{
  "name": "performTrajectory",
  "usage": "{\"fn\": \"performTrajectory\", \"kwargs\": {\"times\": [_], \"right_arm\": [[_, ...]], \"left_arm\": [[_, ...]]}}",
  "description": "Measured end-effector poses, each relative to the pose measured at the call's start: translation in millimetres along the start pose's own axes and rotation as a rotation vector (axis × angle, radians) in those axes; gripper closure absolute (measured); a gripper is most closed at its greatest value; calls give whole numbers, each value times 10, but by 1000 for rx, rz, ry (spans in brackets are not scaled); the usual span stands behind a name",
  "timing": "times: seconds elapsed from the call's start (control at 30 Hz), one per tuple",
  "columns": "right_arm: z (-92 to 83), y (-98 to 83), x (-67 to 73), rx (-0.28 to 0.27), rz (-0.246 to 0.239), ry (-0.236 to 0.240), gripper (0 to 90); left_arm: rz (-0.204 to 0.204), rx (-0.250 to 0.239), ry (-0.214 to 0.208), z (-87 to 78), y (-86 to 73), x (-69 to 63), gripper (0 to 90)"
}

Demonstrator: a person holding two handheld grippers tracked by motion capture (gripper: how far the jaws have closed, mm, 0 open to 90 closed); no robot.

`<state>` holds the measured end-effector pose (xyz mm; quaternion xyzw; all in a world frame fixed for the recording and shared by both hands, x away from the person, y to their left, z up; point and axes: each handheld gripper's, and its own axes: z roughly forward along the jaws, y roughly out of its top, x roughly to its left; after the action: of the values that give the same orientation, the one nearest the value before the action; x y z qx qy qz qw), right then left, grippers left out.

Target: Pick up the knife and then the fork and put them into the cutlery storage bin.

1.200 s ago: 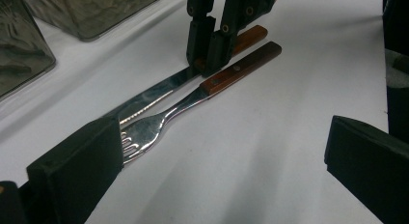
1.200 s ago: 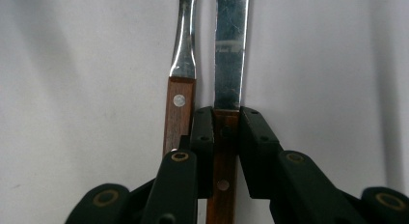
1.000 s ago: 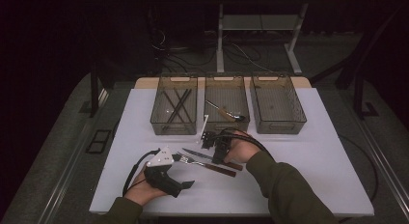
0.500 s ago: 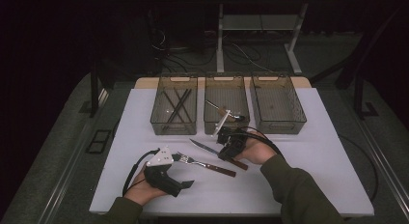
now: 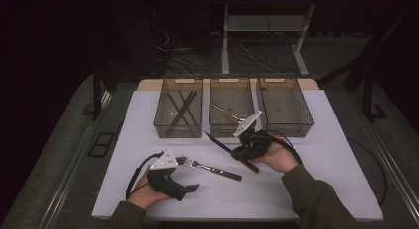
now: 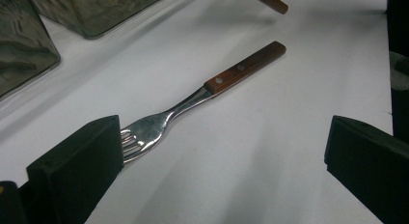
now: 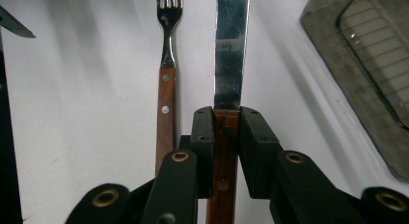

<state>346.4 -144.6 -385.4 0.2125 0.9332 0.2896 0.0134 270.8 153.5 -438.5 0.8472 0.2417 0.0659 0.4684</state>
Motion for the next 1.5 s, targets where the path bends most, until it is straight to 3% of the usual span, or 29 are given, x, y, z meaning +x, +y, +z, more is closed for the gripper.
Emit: {"fn": "performTrajectory", "kwargs": {"times": [0.13,0.33,0.87,1.27,1.5], "right_arm": [[-74,-89,-30,-35,12,-12,769],[-231,-230,-113,-126,90,-16,769],[-615,-467,-320,-326,194,-66,768],[-878,-656,-471,-452,281,-145,768],[-1034,-805,-574,-519,328,-225,768]], "left_arm": [[0,-2,1,-6,5,-5,0],[4,-3,-5,-6,9,-18,0],[16,2,-10,-13,15,-16,0],[17,5,-9,-13,14,-11,0],[10,2,-9,-10,12,-11,0]]}}
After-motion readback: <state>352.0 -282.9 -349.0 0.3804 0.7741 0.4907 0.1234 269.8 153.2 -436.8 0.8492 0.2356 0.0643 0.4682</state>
